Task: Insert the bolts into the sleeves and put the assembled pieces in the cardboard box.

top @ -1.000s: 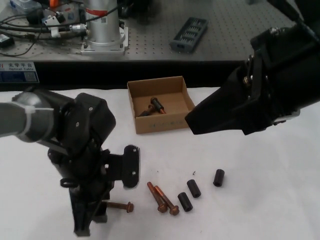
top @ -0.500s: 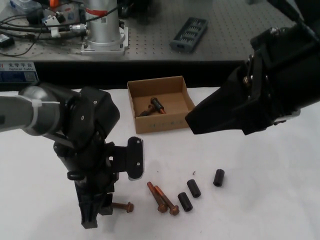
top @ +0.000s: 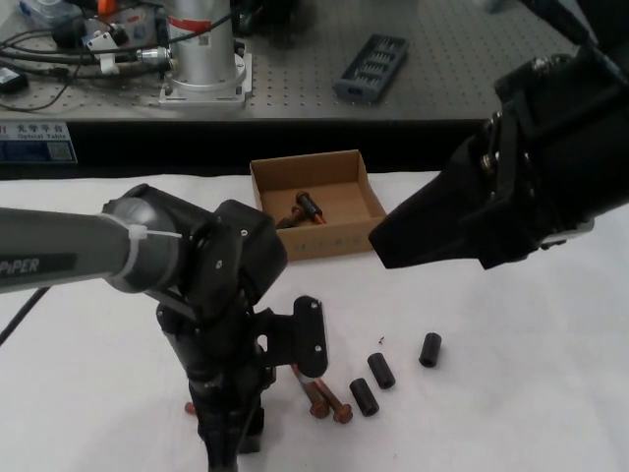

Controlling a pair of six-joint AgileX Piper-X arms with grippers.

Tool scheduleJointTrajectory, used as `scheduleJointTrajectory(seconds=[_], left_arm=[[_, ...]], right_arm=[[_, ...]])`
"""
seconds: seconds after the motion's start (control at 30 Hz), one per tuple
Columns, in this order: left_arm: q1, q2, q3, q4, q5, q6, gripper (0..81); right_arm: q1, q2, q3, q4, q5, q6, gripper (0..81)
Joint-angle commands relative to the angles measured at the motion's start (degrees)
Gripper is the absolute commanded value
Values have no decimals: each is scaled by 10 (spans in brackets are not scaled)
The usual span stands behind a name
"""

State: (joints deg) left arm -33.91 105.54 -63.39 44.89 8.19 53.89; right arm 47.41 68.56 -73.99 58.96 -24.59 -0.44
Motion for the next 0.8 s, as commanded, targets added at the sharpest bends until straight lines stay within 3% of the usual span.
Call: scheduleJointTrajectory(seconds=[0.0, 0.1, 0.4, 0.77], left_arm=[[-3, 15, 1, 2, -52, -26, 344], [7, 15, 1, 2, -49, -61, 321], [20, 15, 1, 7, -50, -36, 286], [20, -3, 1, 7, -48, -174, 166]], right_arm=[[1, -7, -1, 8, -3, -6, 184], [1, -7, -1, 6, -3, -6, 184], [1, -7, -1, 2, -3, -6, 184], [1, -7, -1, -12, -3, -6, 184]])
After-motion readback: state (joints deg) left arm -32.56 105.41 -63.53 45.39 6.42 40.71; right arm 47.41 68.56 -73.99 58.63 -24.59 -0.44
